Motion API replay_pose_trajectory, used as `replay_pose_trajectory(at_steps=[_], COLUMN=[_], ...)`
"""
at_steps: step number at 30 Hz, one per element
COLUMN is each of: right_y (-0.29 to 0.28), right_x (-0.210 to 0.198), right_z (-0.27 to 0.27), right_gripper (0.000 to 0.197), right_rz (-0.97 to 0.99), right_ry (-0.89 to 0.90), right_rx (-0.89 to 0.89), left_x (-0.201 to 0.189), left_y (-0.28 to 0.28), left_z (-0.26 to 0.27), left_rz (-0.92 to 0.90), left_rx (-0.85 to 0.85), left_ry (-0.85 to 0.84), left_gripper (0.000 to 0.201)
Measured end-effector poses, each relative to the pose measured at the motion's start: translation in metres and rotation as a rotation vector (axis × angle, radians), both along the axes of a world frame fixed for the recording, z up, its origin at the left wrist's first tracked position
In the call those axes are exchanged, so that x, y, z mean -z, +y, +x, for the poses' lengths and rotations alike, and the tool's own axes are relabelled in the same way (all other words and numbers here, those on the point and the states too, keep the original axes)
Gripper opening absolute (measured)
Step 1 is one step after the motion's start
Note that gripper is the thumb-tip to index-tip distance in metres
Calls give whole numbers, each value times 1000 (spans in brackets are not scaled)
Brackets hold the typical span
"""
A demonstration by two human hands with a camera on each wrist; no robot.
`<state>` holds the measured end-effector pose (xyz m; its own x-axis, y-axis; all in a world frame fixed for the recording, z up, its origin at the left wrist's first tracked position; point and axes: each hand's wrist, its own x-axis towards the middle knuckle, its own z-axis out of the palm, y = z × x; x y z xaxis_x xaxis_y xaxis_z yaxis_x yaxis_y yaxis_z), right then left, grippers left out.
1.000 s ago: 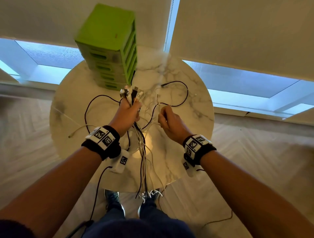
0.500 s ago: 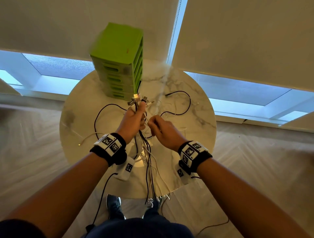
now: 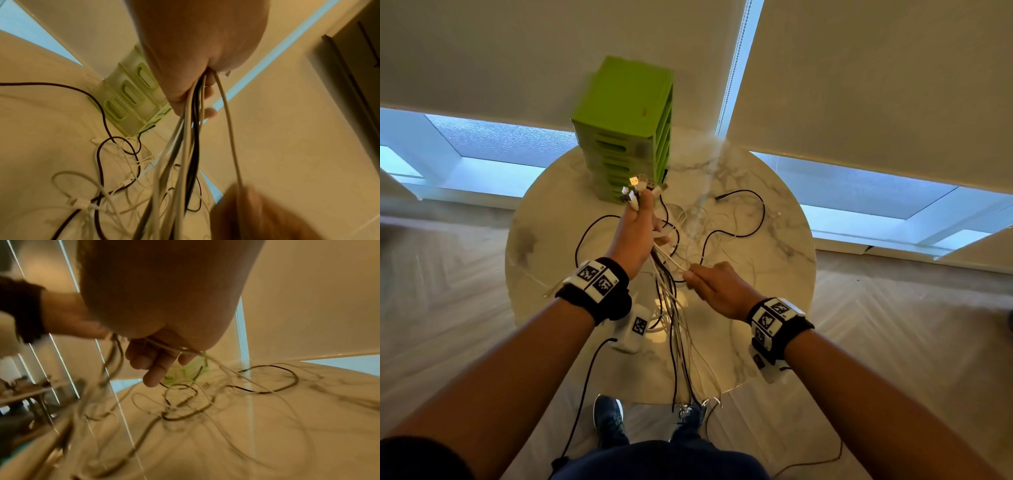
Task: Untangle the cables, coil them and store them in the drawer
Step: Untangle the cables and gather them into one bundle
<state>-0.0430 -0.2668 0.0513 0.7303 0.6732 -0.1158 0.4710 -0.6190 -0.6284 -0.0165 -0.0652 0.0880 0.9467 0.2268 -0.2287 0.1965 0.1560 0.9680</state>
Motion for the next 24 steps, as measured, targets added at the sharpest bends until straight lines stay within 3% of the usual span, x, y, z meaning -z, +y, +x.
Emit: replay_pose_trajectory(at_steps=[5,8,11,20,24], right_y=[-58,-49,-21,4,6], right_x=[28,6,-19,-44,-40], right_z=[13,26,39,48,49], right_gripper=[33,33,31,22,28], right_rz=[-146,-64,37,190,183], right_ry=[126,49,-4,8,64], right_rx=[146,247,223,157,155], left_x=[-17,-14,-8,-1,-2], left_y=[17,15,4,1,1], left_z=[6,3,-2,-5,-7], left_rz=[-209,-28,129,108,211], left_rx=[-6,100,204,239,255], left_ry=[23,17,15,68,39], left_gripper=[29,25,19,41,39])
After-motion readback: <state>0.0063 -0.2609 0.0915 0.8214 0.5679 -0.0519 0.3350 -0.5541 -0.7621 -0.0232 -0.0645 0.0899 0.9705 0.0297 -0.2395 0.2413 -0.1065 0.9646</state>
